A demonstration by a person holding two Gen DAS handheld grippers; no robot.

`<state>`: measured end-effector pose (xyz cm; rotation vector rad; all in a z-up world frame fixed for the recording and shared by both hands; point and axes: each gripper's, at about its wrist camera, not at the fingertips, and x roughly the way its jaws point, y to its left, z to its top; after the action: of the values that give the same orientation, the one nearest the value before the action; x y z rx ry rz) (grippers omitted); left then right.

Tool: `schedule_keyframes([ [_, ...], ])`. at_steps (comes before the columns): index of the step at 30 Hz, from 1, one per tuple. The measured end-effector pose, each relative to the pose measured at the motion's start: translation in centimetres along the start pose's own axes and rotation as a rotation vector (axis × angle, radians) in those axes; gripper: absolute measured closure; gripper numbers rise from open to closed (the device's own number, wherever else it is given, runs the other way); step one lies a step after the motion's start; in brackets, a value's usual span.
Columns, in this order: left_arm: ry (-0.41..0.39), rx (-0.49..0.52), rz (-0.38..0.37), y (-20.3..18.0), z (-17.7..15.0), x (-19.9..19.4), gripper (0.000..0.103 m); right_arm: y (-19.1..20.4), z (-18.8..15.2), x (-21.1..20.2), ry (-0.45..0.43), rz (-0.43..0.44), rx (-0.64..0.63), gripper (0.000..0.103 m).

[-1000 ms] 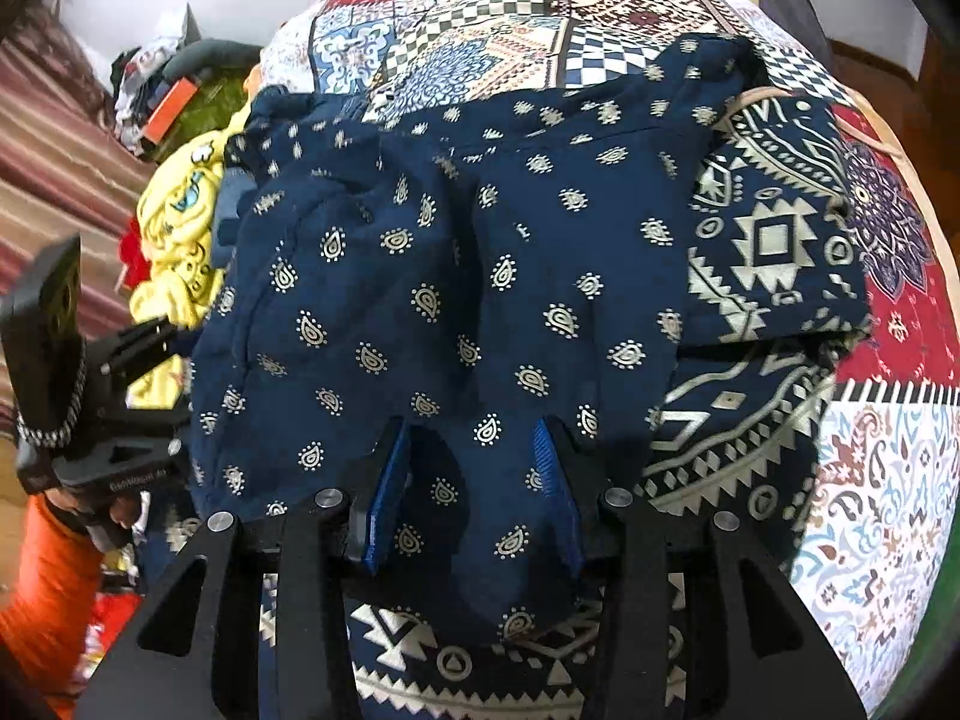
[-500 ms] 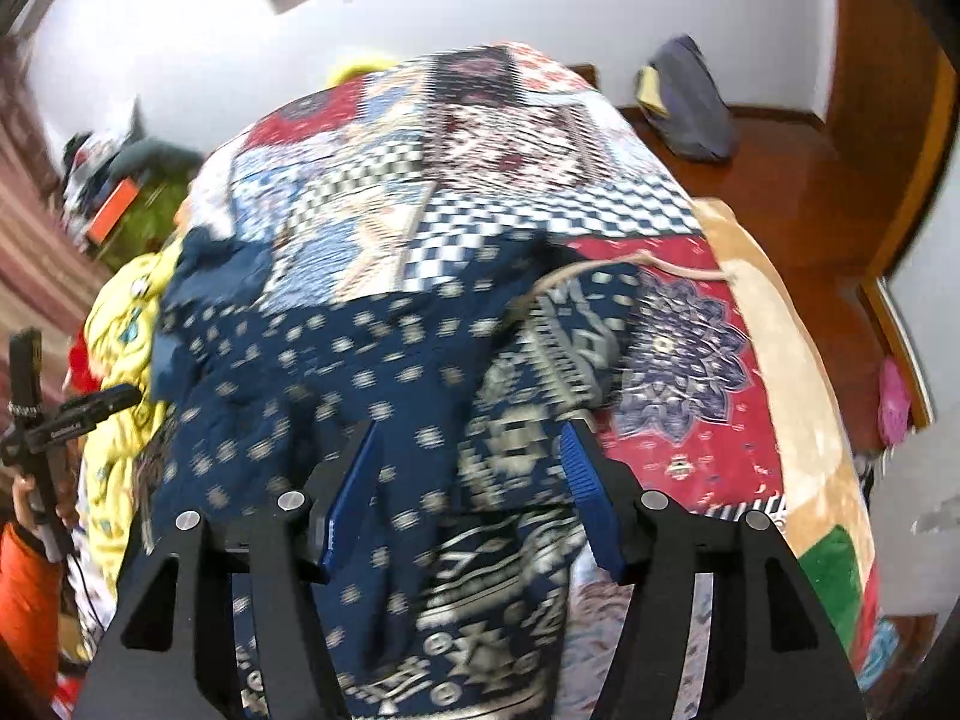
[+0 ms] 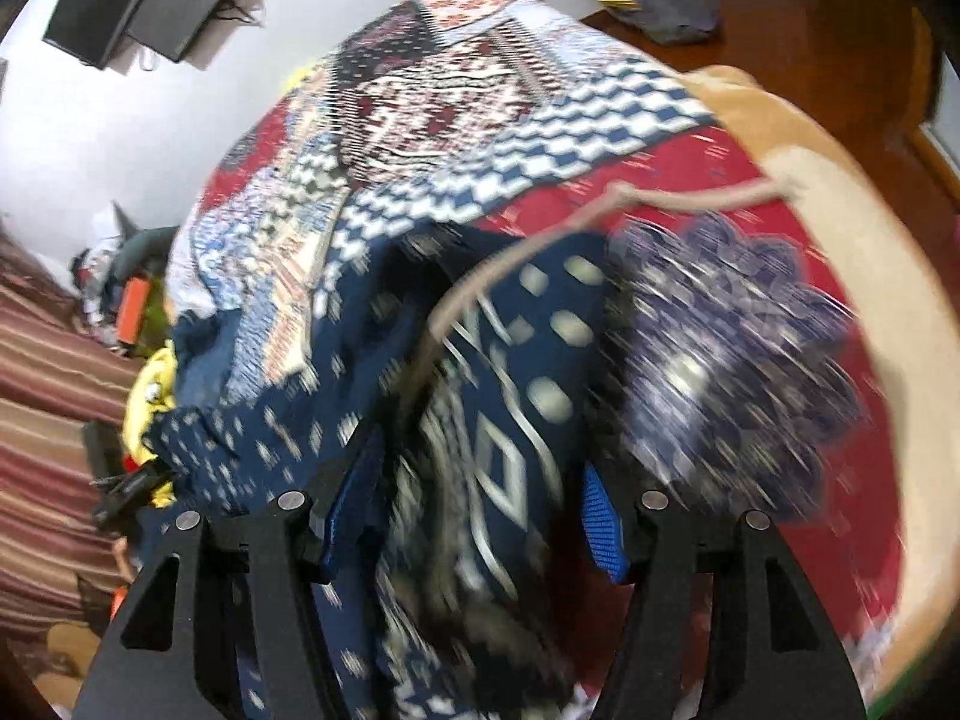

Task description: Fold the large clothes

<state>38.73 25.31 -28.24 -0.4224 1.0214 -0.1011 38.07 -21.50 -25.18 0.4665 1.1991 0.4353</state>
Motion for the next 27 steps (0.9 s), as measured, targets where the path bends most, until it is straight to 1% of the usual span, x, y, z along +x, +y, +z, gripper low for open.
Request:
schedule_keyframes([
  [2,-0.008,-0.01,-0.015,0.2,1.0,0.5,0.042,0.5,0.7,0.7,-0.007,-0.001,-0.023,0.046],
  [3,-0.01,-0.017,-0.02,0.2,1.4,0.9,0.043,0.8,1.0,1.0,-0.012,0.0,-0.031,0.051],
  [4,-0.009,-0.021,-0.027,0.2,1.8,1.1,0.048,1.0,1.3,1.3,-0.017,-0.01,-0.043,0.055],
  [5,-0.011,-0.021,-0.032,0.1,2.1,1.4,0.053,1.2,1.5,1.5,-0.016,-0.024,-0.053,0.065],
  [6,-0.008,-0.017,-0.039,-0.2,2.3,1.6,0.067,1.5,1.7,1.8,-0.013,-0.039,-0.063,0.076],
  [7,0.0,-0.025,-0.053,-0.3,2.4,1.9,0.082,1.5,2.0,2.0,-0.004,-0.043,-0.071,0.079],
  [8,0.004,-0.036,-0.057,-0.3,2.4,2.1,0.085,1.7,2.0,2.0,-0.003,-0.043,-0.074,0.082],
  [9,-0.001,-0.044,-0.044,-0.4,2.5,2.0,0.089,2.0,2.0,1.9,-0.009,-0.046,-0.082,0.087],
  [10,-0.013,-0.038,-0.028,-0.7,2.4,1.8,0.092,2.2,2.1,1.7,-0.015,-0.052,-0.092,0.087],
  [12,-0.04,-0.017,0.02,-1.3,2.4,0.9,0.094,3.3,2.4,1.3,-0.041,-0.075,-0.132,0.089],
  [15,-0.084,-0.025,0.039,-1.5,2.8,-1.4,0.094,5.8,3.2,-0.2,-0.09,-0.087,-0.2,0.091],
  [17,-0.118,-0.018,0.053,-1.8,3.4,-3.3,0.094,7.1,4.2,-0.8,-0.115,-0.089,-0.234,0.092],
  [19,-0.16,0.016,0.092,-2.5,4.4,-5.3,0.095,8.7,5.4,-1.2,-0.141,-0.093,-0.265,0.095],
  [22,-0.21,0.038,0.124,-3.0,5.8,-7.2,0.095,10.5,7.2,-1.1,-0.175,-0.103,-0.297,0.096],
  [24,-0.233,0.05,0.149,-3.0,6.9,-7.7,0.095,11.5,8.6,0.0,-0.177,-0.106,-0.306,0.096],
  [26,-0.23,0.068,0.211,-2.7,7.9,-7.1,0.095,12.0,9.3,1.5,-0.178,-0.135,-0.321,0.096],
  [27,-0.22,0.059,0.228,-2.2,8.4,-6.4,0.095,12.0,9.5,2.1,-0.177,-0.144,-0.322,0.096],
])
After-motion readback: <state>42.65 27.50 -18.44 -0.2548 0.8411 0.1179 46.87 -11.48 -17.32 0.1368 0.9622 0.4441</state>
